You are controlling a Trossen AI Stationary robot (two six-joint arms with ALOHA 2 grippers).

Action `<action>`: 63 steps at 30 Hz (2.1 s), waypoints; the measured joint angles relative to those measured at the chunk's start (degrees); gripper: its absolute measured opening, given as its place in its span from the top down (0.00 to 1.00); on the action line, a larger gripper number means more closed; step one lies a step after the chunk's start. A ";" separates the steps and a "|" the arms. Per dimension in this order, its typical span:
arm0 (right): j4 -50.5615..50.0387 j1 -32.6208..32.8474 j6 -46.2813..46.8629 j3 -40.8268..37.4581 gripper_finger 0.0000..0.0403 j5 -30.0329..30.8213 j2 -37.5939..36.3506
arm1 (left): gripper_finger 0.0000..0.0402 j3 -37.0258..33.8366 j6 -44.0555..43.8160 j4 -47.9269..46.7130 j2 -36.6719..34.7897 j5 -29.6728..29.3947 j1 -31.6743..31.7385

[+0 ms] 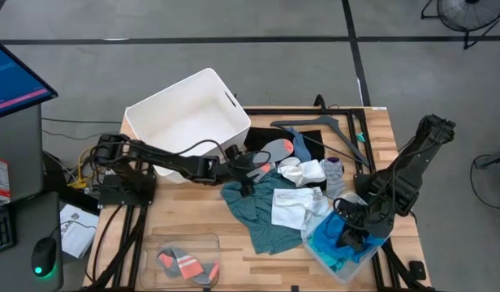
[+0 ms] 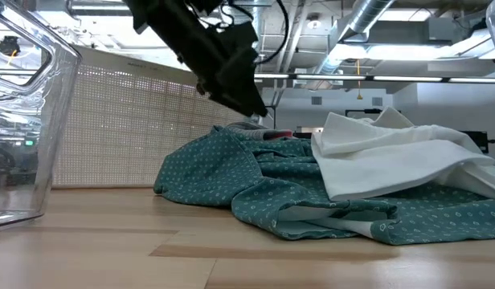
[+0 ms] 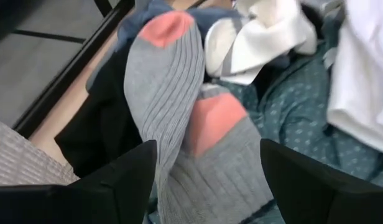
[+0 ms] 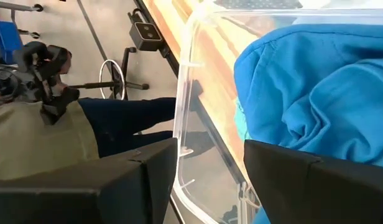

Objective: Pick & Place Cloths
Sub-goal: Put the gray and pink sock into the left transparent bin

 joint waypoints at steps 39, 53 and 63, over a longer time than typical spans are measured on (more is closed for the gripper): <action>-0.06 -0.14 -1.07 0.04 0.58 5.62 0.00 | 0.91 0.04 -2.15 0.03 -12.51 4.00 1.99; 0.12 -0.11 -1.51 0.04 0.57 5.76 0.00 | 0.44 -0.04 -2.93 2.11 -3.40 8.62 1.79; 0.15 -0.11 -1.38 0.04 0.57 5.76 0.00 | 0.34 -0.02 -6.17 1.96 1.35 0.87 2.29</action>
